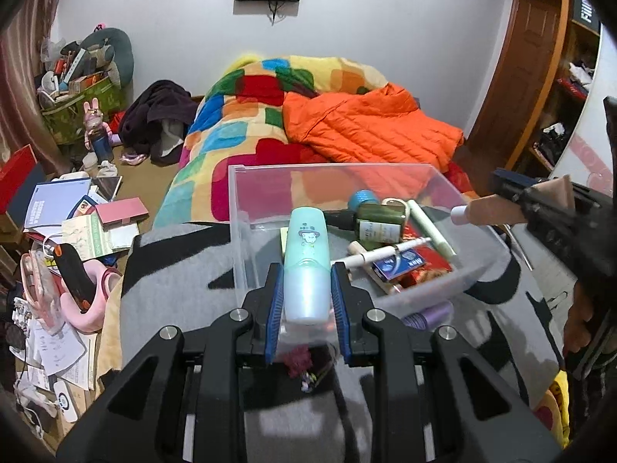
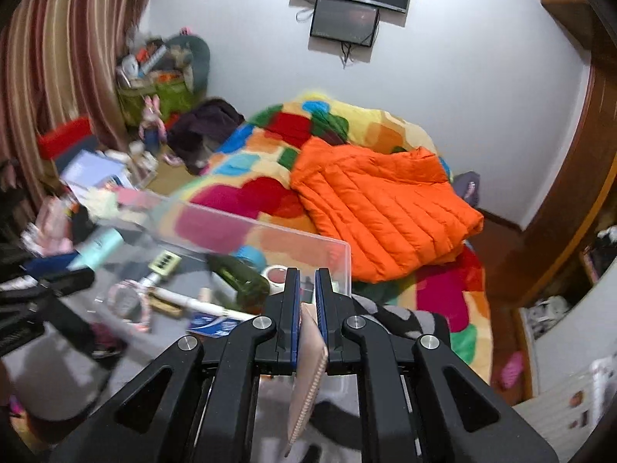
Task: Organize objects
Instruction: 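Lower the mint bottle and foundation tube into the clear box, open both tools, then grasp the pink keychain charm with the left tool while the right tool grasps the purple spray bottle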
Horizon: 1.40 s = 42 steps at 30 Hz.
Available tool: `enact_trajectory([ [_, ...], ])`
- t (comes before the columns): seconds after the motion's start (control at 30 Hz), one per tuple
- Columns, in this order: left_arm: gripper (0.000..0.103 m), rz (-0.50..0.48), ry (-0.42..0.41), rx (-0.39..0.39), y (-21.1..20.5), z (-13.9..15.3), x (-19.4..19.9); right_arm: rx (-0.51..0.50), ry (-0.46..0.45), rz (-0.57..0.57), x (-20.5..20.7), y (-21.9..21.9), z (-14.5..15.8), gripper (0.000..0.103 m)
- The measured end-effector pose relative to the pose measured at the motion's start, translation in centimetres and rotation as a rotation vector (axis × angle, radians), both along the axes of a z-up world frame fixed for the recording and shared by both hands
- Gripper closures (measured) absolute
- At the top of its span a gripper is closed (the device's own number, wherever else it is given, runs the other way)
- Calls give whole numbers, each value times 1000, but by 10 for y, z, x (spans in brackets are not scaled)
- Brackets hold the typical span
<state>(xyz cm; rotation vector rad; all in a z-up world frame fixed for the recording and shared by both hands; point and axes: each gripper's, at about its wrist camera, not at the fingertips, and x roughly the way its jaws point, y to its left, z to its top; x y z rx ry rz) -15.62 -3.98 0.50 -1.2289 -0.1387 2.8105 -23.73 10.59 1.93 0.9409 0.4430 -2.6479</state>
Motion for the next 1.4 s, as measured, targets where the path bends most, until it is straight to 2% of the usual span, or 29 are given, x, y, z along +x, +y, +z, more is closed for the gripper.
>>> enact_trajectory([
  [0.1,79,-2,-20,-18,3,-4,-11,69,-14,1,-8,-18,-15,96],
  [0.2,79,-15,-31,-26,7,-7,-14,90,-51,27,-8,-31,-27,95],
  [0.23,79,-19,-30,-24,9,-7,-13,91,-62,38,-7,-34,-29,92],
  [0.3,79,-28,-23,-24,11,-5,-9,73,-89,73,-2,-40,-29,78],
  [0.37,78,-32,-12,-22,11,-3,-4,38,-96,105,7,-41,-26,52],
  [0.4,78,-35,-5,-19,11,-1,0,24,-89,116,10,-41,-23,50],
  [0.53,78,-31,26,-6,6,7,16,-23,-91,163,25,-38,-13,49],
  [0.6,75,-29,37,0,3,10,22,-48,-95,174,32,-34,-8,49],
  [0.67,66,-24,45,4,1,12,29,-68,-98,182,39,-29,-4,49],
  [0.8,63,-19,42,15,-4,9,42,-99,-105,189,50,-17,0,49],
  [0.9,54,-19,24,28,-6,0,50,-118,-116,190,57,-7,-1,47],
  [0.97,50,-16,4,13,-5,-9,52,-127,-127,189,61,0,-5,44],
  [1.2,50,-44,-156,5,0,-53,43,-114,-210,186,66,16,-39,41],
  [1.4,47,-48,-200,-28,12,-64,30,-87,-305,178,56,11,-74,41],
])
